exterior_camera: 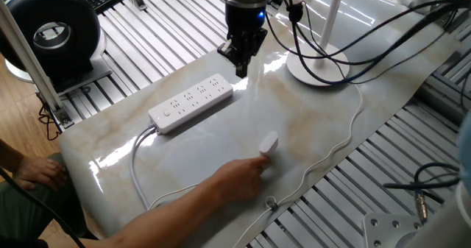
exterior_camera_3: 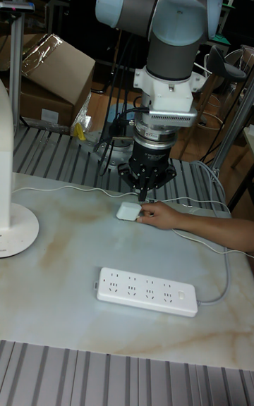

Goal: Plug in the power cord of the desk lamp, turn on the socket, and light up the desk lamp

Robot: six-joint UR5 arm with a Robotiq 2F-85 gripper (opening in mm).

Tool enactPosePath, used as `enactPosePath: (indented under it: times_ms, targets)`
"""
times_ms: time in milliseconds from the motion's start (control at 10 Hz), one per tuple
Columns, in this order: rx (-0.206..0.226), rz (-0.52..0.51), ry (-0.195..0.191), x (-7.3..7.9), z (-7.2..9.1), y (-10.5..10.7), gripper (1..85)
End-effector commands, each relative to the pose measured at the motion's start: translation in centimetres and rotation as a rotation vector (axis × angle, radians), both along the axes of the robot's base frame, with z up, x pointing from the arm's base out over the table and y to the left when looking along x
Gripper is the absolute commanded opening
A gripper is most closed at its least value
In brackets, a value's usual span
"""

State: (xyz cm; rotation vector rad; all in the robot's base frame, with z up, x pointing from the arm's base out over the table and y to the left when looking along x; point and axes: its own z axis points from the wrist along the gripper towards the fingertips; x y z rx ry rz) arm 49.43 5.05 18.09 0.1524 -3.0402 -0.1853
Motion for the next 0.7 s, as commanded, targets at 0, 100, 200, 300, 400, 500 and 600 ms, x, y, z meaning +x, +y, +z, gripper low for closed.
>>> enactPosePath:
  times_ms: [0, 100, 200, 300, 400, 500, 600]
  targets:
    - [0.000, -0.032, -0.061, -2.8, 0.3, 0.3, 1.0]
    - [-0.004, -0.035, -0.100, -3.4, -0.7, 0.2, 1.0]
    - [-0.004, -0.036, -0.110, -3.8, -1.6, 0.2, 1.0]
    - [-0.003, -0.037, -0.121, -3.8, -2.6, 0.2, 1.0]
    - [0.000, -0.032, -0.131, -3.4, -3.5, 0.3, 1.0]
    - [0.002, -0.028, -0.133, -3.3, -3.8, 0.4, 1.0]
    - [-0.003, -0.015, -0.088, -4.5, -3.8, 0.3, 1.0]
